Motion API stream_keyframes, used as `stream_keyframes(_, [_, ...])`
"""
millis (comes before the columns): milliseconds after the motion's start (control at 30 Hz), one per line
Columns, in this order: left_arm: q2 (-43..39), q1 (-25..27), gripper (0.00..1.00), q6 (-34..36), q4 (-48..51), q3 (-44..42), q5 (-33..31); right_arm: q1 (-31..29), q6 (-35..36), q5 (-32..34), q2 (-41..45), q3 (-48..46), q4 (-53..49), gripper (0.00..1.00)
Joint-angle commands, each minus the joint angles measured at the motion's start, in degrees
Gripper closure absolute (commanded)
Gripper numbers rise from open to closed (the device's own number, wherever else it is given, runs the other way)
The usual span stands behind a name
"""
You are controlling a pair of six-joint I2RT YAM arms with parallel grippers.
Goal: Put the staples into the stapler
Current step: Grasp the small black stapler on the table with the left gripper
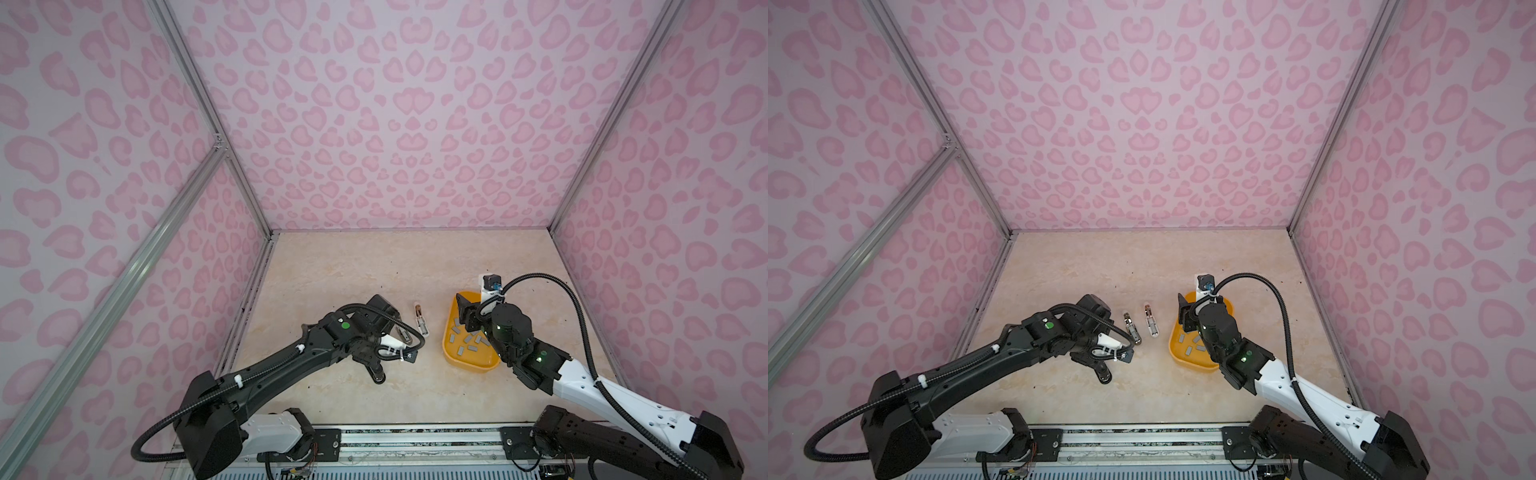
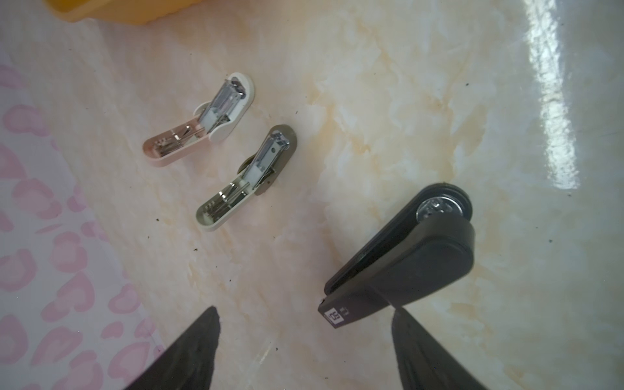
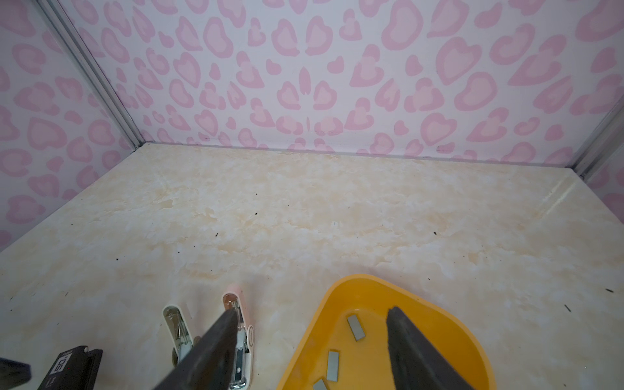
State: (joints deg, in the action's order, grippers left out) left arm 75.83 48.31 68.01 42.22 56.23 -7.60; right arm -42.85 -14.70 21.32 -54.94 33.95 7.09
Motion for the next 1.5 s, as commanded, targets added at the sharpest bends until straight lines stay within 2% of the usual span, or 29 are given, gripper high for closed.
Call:
stream_keyframes(0, [3.8, 1.7, 0.20, 0.7, 4.6, 2.0, -1.8, 0.3, 0.8, 0.4, 1.0, -0.7, 1.8, 0.30])
stream_keyframes(200, [1.3, 2.7, 0.19, 3.5, 5.4, -1.1, -3.6, 1.9, -2.3, 4.0, 0.9, -1.1, 1.5, 0.27])
stream_keyframes(367, [-0.2, 3.2, 0.22, 3.8, 5.5, -3.4, -4.2, 4.1, -4.8, 2.6, 1.3, -2.1, 1.7, 0.27])
stream_keyframes(600, [0.8, 4.0, 0.23, 4.4, 4.8, -4.8, -5.5, 4.4, -4.5, 3.3, 3.3, -2.8, 1.5, 0.25])
stream_keyframes(1167, [10.5, 6.4, 0.28, 2.0, 5.7, -1.4, -6.3, 4.9, -4.8, 0.8, -2.9, 0.0, -0.2, 0.25])
stream_keyframes(1333, [13.4, 6.3, 0.32, 1.5, 6.4, -0.4, -7.3, 4.9, -4.8, 0.4, -2.7, -0.1, -0.3, 0.25])
stream_keyframes(1467, [14.6, 6.4, 0.41, 1.4, 6.5, -0.1, -7.2, 4.9, -4.8, 0.7, -2.2, -0.5, 0.0, 0.25])
